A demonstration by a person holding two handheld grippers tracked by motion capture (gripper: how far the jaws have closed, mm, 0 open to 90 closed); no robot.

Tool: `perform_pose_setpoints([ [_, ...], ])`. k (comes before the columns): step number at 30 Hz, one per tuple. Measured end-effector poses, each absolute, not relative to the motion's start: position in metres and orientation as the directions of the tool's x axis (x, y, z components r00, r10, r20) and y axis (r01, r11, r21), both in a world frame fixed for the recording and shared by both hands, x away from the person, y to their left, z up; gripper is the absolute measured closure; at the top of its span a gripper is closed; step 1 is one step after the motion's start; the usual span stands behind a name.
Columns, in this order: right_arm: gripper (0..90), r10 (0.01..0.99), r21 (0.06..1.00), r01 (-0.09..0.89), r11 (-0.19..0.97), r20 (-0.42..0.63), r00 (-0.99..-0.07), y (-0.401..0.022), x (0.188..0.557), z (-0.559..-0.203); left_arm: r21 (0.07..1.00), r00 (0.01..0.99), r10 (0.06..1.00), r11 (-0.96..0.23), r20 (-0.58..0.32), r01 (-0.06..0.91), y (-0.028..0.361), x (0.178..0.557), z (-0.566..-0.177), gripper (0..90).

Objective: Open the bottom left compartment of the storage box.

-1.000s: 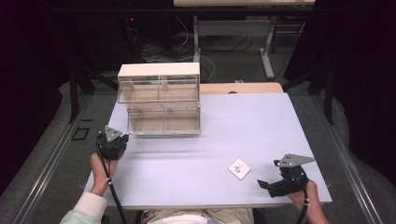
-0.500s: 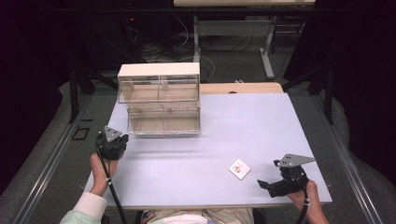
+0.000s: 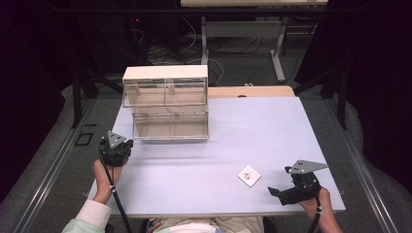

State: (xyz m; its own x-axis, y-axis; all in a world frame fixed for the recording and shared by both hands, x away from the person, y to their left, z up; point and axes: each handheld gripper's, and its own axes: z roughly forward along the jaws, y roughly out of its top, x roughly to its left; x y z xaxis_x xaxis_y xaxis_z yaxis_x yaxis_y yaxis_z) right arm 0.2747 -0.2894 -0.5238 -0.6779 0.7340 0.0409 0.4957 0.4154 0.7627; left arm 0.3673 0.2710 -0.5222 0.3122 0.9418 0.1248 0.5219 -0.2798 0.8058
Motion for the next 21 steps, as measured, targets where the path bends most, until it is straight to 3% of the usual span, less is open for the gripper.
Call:
perform_pose_setpoints([
  [21,0.8,0.734,0.759,0.502,0.415,0.047,-0.678,-0.2891,0.2747,-0.5243,0.843,0.331,0.936,-0.274,0.122,0.462,0.2715,0.3638,-0.5135,90.0],
])
